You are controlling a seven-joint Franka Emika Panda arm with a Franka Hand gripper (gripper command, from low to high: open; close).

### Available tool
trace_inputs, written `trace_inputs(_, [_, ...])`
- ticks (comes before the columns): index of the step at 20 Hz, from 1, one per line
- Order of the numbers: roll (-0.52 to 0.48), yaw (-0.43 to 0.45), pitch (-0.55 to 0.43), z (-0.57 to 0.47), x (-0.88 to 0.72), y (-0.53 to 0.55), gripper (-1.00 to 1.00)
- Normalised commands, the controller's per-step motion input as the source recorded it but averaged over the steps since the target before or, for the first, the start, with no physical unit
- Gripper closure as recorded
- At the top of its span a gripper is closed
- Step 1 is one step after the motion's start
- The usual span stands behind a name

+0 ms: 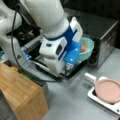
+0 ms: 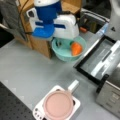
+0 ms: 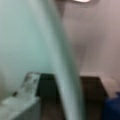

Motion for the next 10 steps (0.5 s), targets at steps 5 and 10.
trace_inputs(5, [0.026,0.233,0.380,0.27,0.71,-0.57,1.00])
trace_inputs(10, [0.038,0.209,0.391,0.29,0.81,-0.64,1.00])
